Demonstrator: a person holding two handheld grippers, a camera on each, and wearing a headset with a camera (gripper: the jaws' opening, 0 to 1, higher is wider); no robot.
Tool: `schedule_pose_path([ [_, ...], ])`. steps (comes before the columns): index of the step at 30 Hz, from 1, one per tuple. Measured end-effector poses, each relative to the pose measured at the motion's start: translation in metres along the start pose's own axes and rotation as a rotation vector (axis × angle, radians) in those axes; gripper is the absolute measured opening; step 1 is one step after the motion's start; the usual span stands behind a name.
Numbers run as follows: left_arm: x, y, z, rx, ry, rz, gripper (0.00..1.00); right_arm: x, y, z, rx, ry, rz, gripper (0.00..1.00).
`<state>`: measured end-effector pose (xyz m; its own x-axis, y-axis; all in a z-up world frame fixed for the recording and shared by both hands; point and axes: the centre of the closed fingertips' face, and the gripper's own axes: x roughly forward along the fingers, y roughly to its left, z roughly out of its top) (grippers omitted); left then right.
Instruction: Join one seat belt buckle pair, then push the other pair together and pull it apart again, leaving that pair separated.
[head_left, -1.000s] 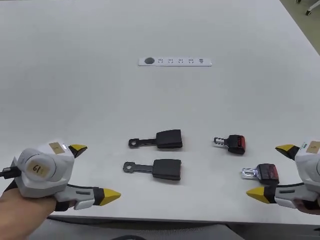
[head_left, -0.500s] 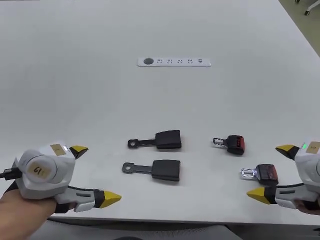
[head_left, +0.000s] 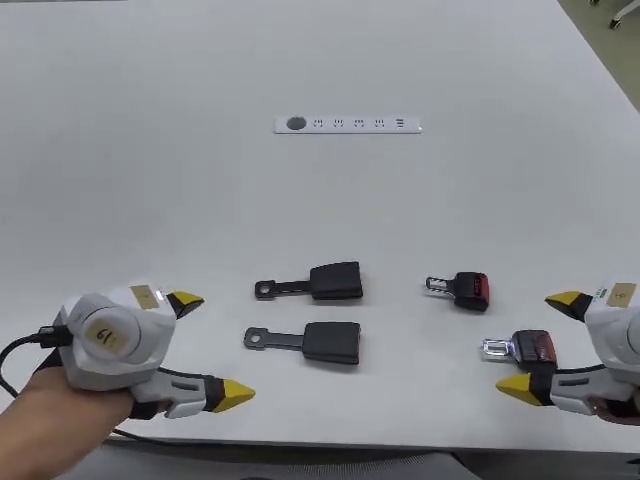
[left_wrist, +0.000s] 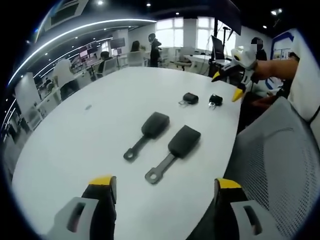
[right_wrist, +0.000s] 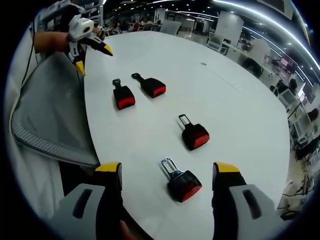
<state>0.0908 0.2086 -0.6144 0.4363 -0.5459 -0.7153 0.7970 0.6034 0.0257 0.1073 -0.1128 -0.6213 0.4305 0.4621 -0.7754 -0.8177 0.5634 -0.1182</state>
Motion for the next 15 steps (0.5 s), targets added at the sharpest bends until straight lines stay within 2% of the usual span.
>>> schedule_pose_path([
  [3,0.009,-0.001,0.006,0.023,-0.010,-0.032,0.79,0.006,-0.001,-0.004,-0.027,0.012,0.027,0.70],
  [8,0.029,-0.006,0.010,0.095,0.019,-0.084,0.74,0.015,-0.004,-0.011,-0.086,0.045,0.053,0.67],
  [12,0.042,-0.021,0.022,0.138,0.041,-0.148,0.69,0.020,-0.007,-0.015,-0.132,0.070,0.070,0.64],
  [15,0.052,-0.022,0.024,0.172,0.054,-0.178,0.66,0.024,-0.010,-0.019,-0.146,0.080,0.086,0.60],
])
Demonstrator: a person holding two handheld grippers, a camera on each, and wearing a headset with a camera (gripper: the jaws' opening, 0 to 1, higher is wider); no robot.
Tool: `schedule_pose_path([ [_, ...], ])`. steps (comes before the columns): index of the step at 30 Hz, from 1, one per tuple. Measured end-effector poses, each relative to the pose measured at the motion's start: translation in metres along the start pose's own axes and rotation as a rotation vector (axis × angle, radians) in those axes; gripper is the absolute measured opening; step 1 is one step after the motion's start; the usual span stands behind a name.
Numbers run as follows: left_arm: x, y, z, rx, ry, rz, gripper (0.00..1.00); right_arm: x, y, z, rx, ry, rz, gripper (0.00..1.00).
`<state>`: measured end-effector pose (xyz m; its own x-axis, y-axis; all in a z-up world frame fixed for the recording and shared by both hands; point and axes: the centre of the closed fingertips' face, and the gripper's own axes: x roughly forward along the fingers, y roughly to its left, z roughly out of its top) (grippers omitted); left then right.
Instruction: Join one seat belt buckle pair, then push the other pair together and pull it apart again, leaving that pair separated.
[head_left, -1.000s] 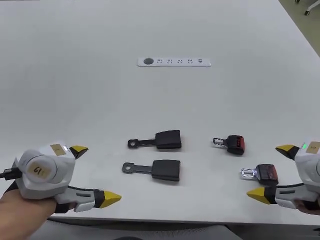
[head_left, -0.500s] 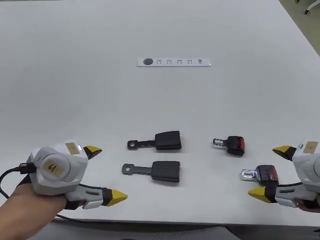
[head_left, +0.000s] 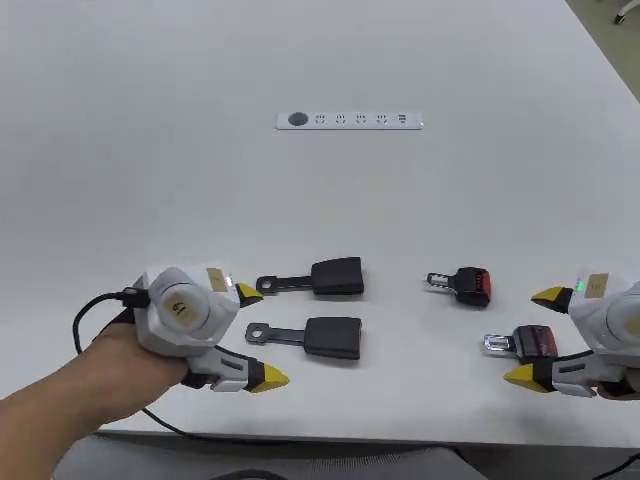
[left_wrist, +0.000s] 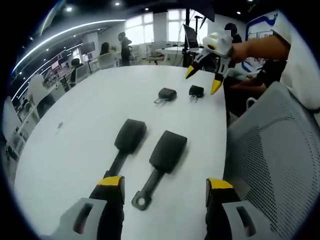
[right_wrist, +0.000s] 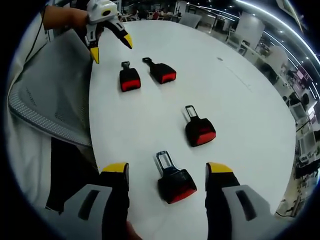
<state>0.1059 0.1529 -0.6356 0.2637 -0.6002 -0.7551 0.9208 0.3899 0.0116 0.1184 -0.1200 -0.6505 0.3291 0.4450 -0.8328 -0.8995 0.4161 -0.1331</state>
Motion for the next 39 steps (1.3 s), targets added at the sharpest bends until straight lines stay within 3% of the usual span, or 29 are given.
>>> schedule_pose_path([
  [7,0.019,-0.003,0.010,0.078,0.052,-0.074,0.59,0.010,-0.007,-0.019,-0.036,0.055,0.036,0.53],
  [12,0.032,-0.007,0.018,0.133,0.099,-0.085,0.56,0.016,-0.012,-0.034,-0.080,0.108,0.063,0.49],
  [18,0.046,-0.008,0.025,0.186,0.106,-0.117,0.54,0.014,-0.012,-0.039,-0.113,0.139,0.088,0.47],
  [21,0.052,-0.005,0.023,0.235,0.126,-0.130,0.51,0.015,-0.009,-0.041,-0.112,0.145,0.119,0.39],
  [24,0.056,-0.005,0.021,0.252,0.138,-0.150,0.46,0.019,-0.009,-0.046,-0.126,0.163,0.132,0.38],
  [28,0.064,-0.004,0.021,0.271,0.128,-0.158,0.46,0.023,-0.012,-0.045,-0.127,0.162,0.147,0.36],
  [33,0.072,-0.010,0.011,0.292,0.177,-0.198,0.35,0.025,-0.011,-0.043,-0.117,0.161,0.170,0.35],
  [36,0.076,-0.008,0.004,0.330,0.206,-0.184,0.34,0.025,-0.009,-0.042,-0.090,0.145,0.194,0.35],
  [37,0.076,-0.010,0.009,0.261,0.180,-0.189,0.34,0.025,-0.011,-0.042,-0.075,0.137,0.198,0.35],
  [39,0.078,-0.008,0.009,0.246,0.172,-0.193,0.34,0.025,-0.008,-0.040,-0.088,0.139,0.200,0.35],
])
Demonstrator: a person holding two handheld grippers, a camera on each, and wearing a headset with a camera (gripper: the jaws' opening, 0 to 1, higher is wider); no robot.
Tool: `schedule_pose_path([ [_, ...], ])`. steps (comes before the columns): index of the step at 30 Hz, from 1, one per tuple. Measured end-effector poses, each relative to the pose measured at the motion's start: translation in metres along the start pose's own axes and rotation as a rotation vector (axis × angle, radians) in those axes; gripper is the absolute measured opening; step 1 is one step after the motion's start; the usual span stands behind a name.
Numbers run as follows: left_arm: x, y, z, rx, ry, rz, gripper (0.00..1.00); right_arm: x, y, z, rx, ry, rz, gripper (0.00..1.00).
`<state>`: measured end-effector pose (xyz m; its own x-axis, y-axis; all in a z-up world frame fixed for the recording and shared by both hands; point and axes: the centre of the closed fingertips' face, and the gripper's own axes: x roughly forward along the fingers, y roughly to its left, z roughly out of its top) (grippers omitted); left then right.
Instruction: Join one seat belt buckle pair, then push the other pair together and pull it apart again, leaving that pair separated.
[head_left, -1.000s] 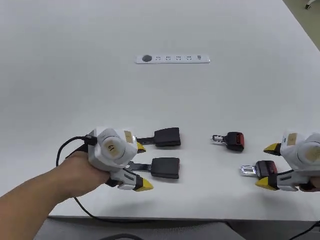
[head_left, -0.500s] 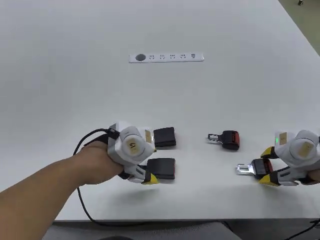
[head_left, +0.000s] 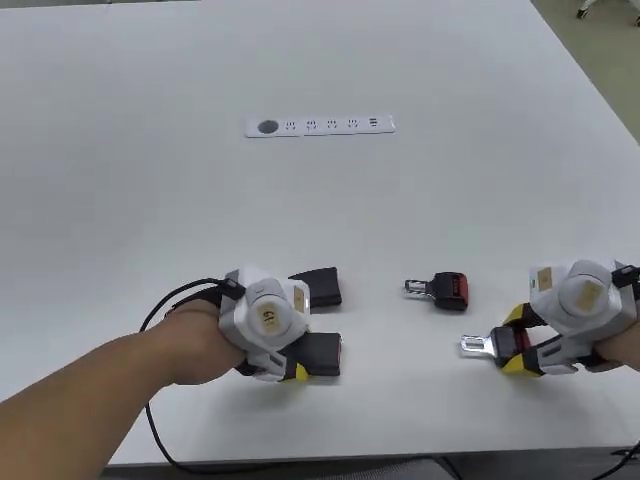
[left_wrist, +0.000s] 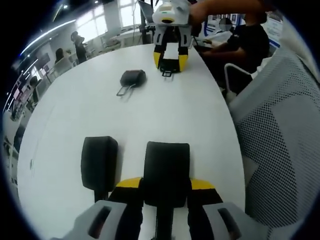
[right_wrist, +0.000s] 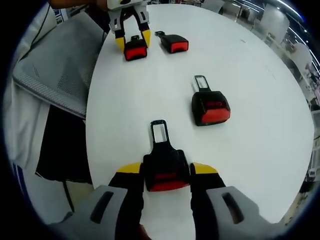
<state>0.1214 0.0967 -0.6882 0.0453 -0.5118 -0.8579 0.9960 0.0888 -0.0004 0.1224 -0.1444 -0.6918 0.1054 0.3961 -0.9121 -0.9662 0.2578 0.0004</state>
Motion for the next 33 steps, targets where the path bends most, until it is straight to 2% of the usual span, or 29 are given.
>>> schedule_pose_path([
  [8,0.001,0.000,-0.002,-0.025,-0.034,-0.002,0.34,0.003,0.000,0.002,-0.032,0.040,0.018,0.35],
  [11,0.002,-0.001,-0.002,-0.036,-0.043,0.000,0.34,0.004,-0.002,0.003,-0.036,0.074,0.023,0.35],
  [13,0.001,-0.002,-0.002,-0.041,-0.047,0.000,0.34,0.007,-0.001,0.009,-0.025,0.065,0.016,0.35],
  [15,0.001,-0.002,-0.001,-0.043,-0.046,0.000,0.34,0.012,0.004,0.022,-0.027,0.041,0.020,0.35],
  [21,0.001,-0.004,0.000,-0.040,-0.031,0.000,0.34,0.025,0.017,0.053,-0.054,0.016,0.035,0.34],
  [29,0.002,-0.003,-0.001,-0.037,-0.024,0.000,0.34,0.049,0.024,0.104,-0.068,-0.055,0.030,0.34],
  [33,0.001,-0.003,-0.001,-0.038,-0.023,0.001,0.34,0.056,0.032,0.121,-0.079,-0.070,0.029,0.34],
])
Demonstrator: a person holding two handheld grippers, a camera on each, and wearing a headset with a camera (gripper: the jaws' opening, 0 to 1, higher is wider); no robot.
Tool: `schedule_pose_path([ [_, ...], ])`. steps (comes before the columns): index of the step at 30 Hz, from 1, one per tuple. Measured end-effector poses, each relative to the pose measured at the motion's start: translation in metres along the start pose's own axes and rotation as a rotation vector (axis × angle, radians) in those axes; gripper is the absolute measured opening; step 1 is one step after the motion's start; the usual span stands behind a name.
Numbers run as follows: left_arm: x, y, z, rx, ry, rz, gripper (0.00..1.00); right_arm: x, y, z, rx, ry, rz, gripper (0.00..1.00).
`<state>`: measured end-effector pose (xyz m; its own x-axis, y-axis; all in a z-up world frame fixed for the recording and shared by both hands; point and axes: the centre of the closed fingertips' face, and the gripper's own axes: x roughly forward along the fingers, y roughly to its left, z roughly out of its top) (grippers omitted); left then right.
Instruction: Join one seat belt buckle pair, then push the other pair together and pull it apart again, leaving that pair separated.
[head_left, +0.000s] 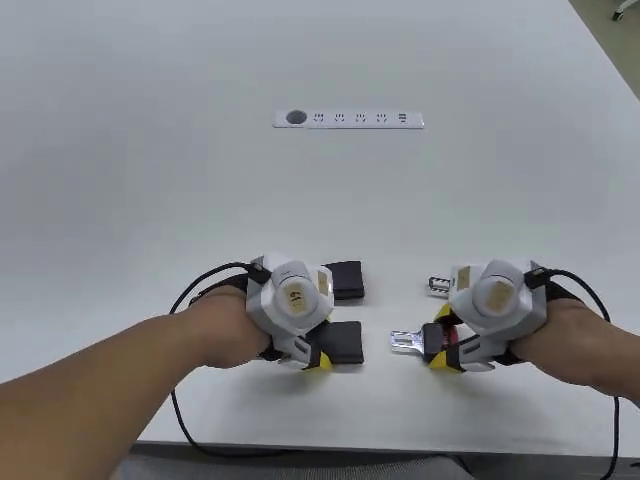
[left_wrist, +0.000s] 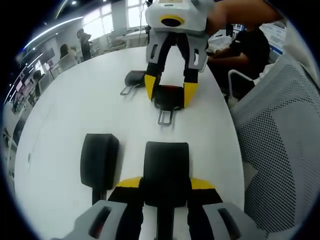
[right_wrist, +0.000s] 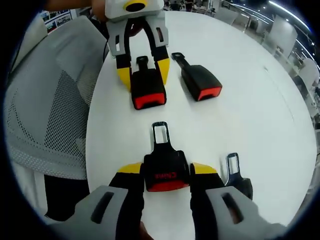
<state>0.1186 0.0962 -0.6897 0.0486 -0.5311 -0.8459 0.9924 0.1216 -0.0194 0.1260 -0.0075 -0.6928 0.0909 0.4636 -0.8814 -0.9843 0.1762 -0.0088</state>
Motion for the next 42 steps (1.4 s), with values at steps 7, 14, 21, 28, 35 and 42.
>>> schedule_pose_path([
  [7,0.001,0.000,-0.001,0.003,0.006,-0.001,0.33,0.011,0.006,0.021,-0.026,-0.014,0.009,0.34],
  [14,0.001,0.001,-0.001,0.001,0.010,0.001,0.33,0.016,0.008,0.031,-0.053,-0.014,0.010,0.34],
  [21,0.001,0.001,-0.002,0.009,0.016,-0.003,0.33,0.019,0.007,0.032,-0.065,-0.016,0.014,0.33],
  [28,0.002,0.004,-0.002,0.027,-0.008,-0.020,0.32,0.023,0.008,0.037,-0.072,-0.033,0.013,0.32],
  [35,0.002,0.005,-0.001,0.037,0.015,-0.020,0.31,0.028,0.012,0.049,-0.071,-0.057,0.012,0.31],
  [42,0.002,0.004,-0.002,0.048,0.021,-0.023,0.31,0.027,0.012,0.049,-0.048,-0.047,0.007,0.31],
])
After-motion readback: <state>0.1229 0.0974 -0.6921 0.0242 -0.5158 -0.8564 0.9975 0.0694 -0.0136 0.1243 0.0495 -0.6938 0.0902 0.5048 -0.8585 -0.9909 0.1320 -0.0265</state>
